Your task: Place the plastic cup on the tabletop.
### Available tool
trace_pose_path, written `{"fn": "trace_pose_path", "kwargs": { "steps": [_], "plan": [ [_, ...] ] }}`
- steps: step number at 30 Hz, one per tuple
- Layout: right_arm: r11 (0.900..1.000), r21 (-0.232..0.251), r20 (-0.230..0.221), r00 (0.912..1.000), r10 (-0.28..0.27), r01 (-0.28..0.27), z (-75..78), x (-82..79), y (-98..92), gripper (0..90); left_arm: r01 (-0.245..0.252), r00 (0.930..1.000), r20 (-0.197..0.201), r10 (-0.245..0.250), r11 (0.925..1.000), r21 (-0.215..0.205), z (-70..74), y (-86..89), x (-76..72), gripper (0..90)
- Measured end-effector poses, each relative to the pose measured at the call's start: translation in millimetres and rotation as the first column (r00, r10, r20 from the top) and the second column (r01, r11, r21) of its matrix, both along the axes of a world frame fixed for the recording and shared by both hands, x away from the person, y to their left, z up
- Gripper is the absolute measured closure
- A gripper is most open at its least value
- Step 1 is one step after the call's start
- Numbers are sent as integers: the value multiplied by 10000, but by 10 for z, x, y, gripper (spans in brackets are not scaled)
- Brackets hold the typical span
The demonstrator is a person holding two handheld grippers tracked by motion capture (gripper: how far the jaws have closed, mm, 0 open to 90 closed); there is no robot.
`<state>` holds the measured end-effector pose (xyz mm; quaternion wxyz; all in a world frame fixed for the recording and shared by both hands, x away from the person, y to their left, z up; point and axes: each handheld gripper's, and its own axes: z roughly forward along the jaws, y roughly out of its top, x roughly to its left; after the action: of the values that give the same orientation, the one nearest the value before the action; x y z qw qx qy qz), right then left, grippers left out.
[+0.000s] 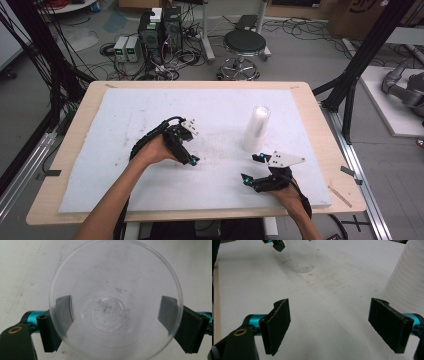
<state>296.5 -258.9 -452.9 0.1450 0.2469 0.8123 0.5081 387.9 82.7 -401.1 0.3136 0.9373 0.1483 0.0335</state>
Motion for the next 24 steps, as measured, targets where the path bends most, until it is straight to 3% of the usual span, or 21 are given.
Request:
{"fn": "trace_pose_path", "kwargs": {
  "steps": [8,13,16,18,20,21,23,24],
  "plan": [
    [10000,59,-61,10000,-9,10,1,-4,-4,175,-508,9982,251,536,9937,-998,-19,406,-160,126],
    [9998,162,11,9999,-107,107,1,-3,-18,175,-904,9937,482,1012,9780,-1881,7,728,-341,126],
    [9993,322,5,9998,-196,196,2,-4,-35,175,-1304,9871,572,1495,9584,-2540,-19,917,-471,126],
    [9987,419,-13,9996,-276,277,2,-6,-46,175,-1621,9800,618,1890,9395,-3017,-69,1053,-568,124],
    [9985,452,-17,9995,-318,319,1,-3,-50,176,-1933,9715,640,2284,9188,-3441,-127,1148,-645,123],
    [9984,462,-45,9995,-323,325,2,-2,-50,175,-2089,9672,540,2481,8984,-3863,-180,1211,-696,117],
    [9982,460,-60,9993,-380,382,2,-4,-50,176,-2397,9559,546,2886,8738,-4231,-257,1298,-768,116],
    [9979,469,-53,9990,-436,438,2,-7,-50,175,-2529,9498,595,3073,8656,-4322,-281,1330,-796,115]
  ]
}}
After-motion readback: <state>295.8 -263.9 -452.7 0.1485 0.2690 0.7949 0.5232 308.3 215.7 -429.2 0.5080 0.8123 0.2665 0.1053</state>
